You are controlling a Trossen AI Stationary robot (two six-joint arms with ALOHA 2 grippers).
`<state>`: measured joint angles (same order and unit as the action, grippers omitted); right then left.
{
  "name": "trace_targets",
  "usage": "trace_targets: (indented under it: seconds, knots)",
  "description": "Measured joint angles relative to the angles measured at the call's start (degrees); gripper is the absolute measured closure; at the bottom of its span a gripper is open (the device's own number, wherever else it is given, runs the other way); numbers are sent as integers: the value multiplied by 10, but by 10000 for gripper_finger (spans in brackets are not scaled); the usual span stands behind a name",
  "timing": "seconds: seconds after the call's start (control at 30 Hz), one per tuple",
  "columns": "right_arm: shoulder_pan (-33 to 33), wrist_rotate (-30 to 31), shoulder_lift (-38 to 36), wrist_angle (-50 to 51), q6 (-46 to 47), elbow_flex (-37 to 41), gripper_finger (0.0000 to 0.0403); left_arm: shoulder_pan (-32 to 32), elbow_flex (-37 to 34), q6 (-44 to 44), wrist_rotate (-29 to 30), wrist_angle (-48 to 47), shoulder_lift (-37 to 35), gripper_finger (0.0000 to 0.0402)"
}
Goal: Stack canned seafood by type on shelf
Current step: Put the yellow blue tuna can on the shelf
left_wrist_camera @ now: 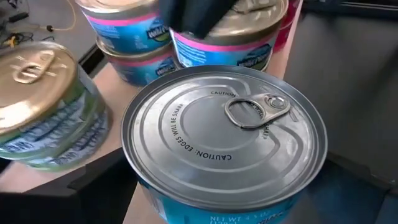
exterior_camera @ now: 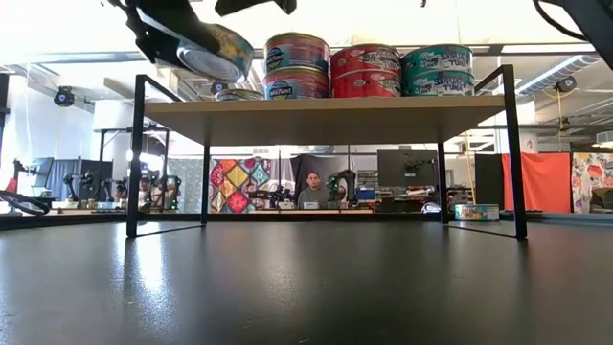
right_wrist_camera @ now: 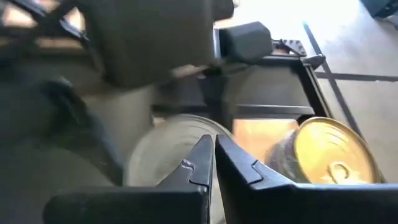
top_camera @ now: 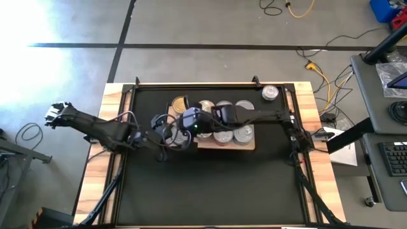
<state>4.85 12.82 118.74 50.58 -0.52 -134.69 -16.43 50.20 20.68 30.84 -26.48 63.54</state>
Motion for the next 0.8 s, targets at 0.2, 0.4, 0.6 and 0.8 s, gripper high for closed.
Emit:
trace_targets:
  seconds: [0.2,0.4,0.6,0.8]
  knots:
    - [-25,-33,8,32,-54,1,390,17,-11,28,1,-3,25,10]
    - [-36,-40,20,33,-76,2,390,22,-9,39,14,-7,57,4]
    - [-41,-67,42,27,-84,3,390,22,-2,73,21,-53,56,3]
    - [-41,-69,49,2,-63,6,390,30,-2,76,-6,-58,43,2]
